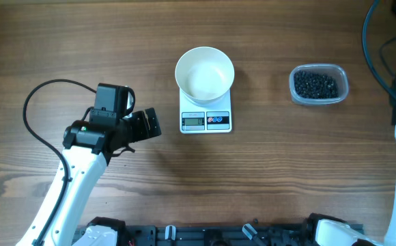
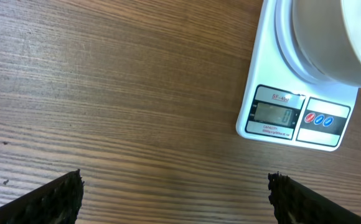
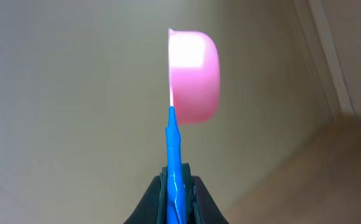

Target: Scoop item into bowl and weigh 150g on scale

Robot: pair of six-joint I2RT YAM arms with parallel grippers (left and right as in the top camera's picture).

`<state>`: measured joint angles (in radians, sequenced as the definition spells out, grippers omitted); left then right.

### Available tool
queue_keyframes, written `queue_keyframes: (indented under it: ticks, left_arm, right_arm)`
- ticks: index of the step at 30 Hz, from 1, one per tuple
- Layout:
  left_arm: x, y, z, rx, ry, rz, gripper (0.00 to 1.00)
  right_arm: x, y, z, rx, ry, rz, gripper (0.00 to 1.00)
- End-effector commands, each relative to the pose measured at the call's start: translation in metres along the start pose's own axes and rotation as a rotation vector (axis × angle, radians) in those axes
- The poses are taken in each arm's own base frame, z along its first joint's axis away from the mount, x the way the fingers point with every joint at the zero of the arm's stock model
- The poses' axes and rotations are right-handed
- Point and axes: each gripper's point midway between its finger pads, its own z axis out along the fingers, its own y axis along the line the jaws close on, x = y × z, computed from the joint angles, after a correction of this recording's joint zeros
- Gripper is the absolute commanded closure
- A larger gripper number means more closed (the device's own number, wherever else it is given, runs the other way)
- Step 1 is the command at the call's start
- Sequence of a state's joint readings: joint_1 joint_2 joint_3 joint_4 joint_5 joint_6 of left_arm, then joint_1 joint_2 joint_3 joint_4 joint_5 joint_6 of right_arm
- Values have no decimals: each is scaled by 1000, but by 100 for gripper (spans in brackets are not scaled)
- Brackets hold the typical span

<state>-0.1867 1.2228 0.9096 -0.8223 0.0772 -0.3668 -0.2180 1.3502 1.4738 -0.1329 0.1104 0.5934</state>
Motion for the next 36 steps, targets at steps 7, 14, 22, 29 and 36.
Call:
queue_keyframes:
  ticks: [7, 14, 22, 29, 36]
  left_arm:
    - [-2, -1, -3, 11, -11, 15, 0]
    - [-2, -1, -3, 11, -11, 15, 0]
    - [-2, -1, -3, 11, -11, 15, 0]
    - [-3, 0, -3, 5, -14, 15, 0]
    - [-4, -1, -3, 9, -20, 15, 0]
  right_arm:
    - [-84, 25, -2, -16, -395, -339, 96]
    - [-84, 20, 9, -69, -375, -462, 96]
    - [-57, 56, 18, -365, -318, -505, 96]
    - [-45, 66, 17, -456, -226, -314, 96]
    - [-9, 97, -2, -700, -2, -168, 96]
